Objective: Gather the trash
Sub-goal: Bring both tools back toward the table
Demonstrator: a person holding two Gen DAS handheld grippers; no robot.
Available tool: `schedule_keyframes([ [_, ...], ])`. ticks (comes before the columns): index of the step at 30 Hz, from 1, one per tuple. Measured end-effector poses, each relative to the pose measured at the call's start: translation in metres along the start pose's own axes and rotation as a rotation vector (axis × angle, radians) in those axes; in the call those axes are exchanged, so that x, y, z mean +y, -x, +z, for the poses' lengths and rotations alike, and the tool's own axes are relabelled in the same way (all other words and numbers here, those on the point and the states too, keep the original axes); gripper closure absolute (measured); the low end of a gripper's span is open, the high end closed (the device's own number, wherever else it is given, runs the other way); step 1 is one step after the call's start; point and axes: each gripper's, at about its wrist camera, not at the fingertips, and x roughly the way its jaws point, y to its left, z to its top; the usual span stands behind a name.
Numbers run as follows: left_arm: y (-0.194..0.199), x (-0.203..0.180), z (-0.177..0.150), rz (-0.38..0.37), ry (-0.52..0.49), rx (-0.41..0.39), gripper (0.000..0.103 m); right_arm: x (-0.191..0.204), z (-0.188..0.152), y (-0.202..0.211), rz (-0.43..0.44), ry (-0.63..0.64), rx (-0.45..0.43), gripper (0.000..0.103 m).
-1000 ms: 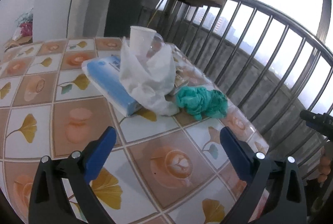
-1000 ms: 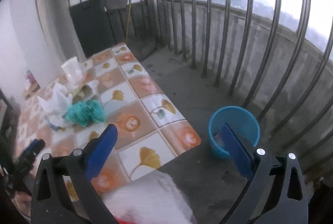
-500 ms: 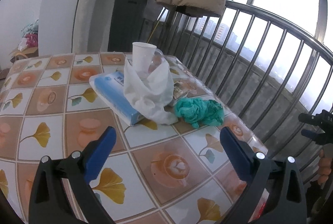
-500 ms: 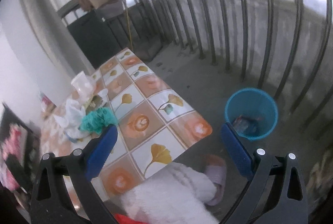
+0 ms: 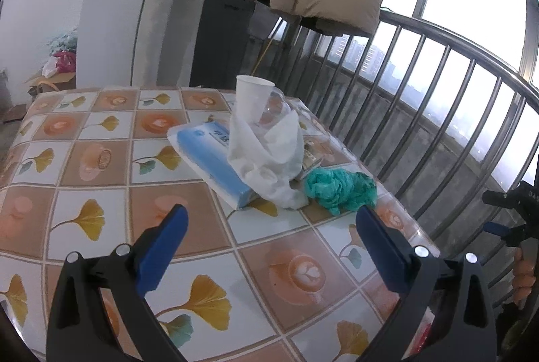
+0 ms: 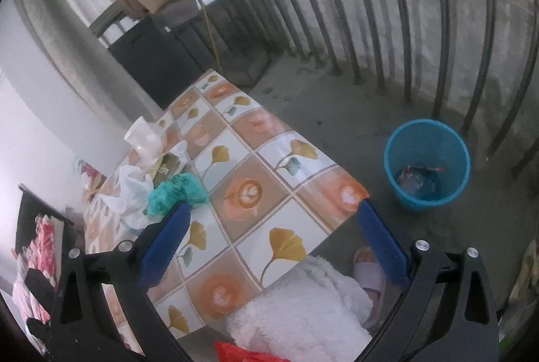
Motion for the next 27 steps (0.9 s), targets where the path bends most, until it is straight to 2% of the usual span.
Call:
schedule_keyframes([
  [10, 0.020, -0.003, 0.005, 0.008, -0.002, -0.034, 0.005, 0.003, 0.001, 0.014, 0.023, 0.008, -0.025, 0.008],
  [15, 0.024, -0.009, 0.004, 0.015, -0.004, -0.020, 0.005, -0.004, -0.001, 0.022, 0.043, -0.002, -0.049, 0.008],
  [22, 0.028, -0.007, 0.005, 0.030, 0.038, -0.019, 0.005, -0.009, 0.001, 0.024, 0.023, 0.038, -0.067, 0.008],
  [27, 0.032, -0.009, 0.005, 0.062, 0.027, -0.006, 0.005, -0.001, -0.006, 0.020, -0.005, 0.115, -0.099, 0.008],
])
